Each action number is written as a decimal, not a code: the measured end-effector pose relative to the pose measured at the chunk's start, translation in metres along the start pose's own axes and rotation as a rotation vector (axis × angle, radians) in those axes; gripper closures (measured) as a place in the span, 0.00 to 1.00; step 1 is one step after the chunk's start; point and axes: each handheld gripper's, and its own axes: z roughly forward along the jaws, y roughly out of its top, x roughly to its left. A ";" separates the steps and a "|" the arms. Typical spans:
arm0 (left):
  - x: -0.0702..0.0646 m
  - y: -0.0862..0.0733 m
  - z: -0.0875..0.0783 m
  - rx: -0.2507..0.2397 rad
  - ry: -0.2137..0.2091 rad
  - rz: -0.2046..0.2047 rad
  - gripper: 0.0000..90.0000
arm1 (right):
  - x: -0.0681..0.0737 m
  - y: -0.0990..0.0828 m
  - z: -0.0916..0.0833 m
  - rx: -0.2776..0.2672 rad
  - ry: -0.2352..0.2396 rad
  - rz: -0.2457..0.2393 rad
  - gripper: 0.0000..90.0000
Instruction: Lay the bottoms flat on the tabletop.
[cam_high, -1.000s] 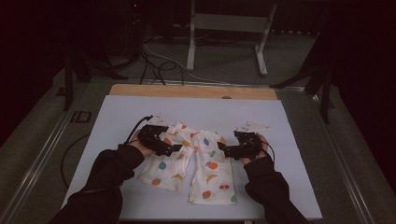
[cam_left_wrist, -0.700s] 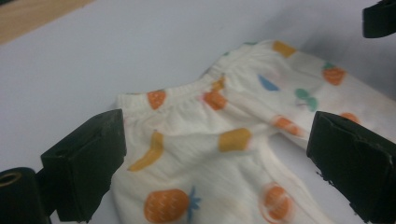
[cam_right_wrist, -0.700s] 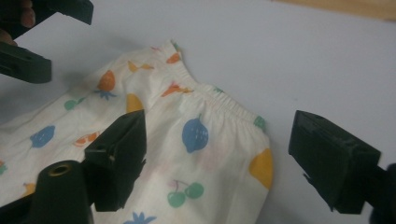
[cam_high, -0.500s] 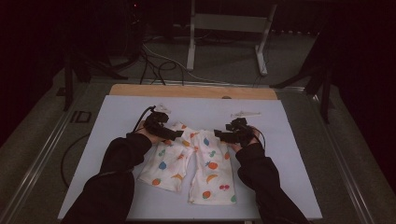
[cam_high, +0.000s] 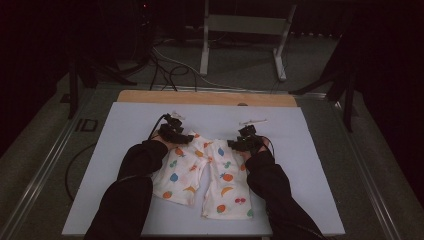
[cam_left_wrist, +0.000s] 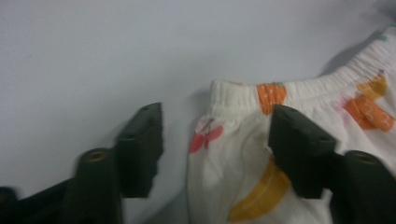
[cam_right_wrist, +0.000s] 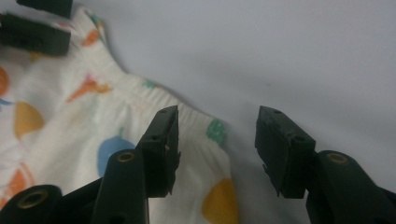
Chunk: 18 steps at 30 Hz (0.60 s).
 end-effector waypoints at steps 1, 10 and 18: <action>-0.001 0.000 0.001 -0.002 0.000 0.009 0.49 | 0.001 -0.001 0.002 0.010 -0.022 -0.013 0.57; -0.009 0.001 0.004 -0.012 -0.017 0.043 0.87 | 0.007 -0.007 0.006 0.025 -0.068 -0.053 0.90; -0.007 0.000 -0.012 -0.059 -0.025 0.033 0.95 | 0.007 0.000 -0.007 -0.051 -0.106 -0.081 1.00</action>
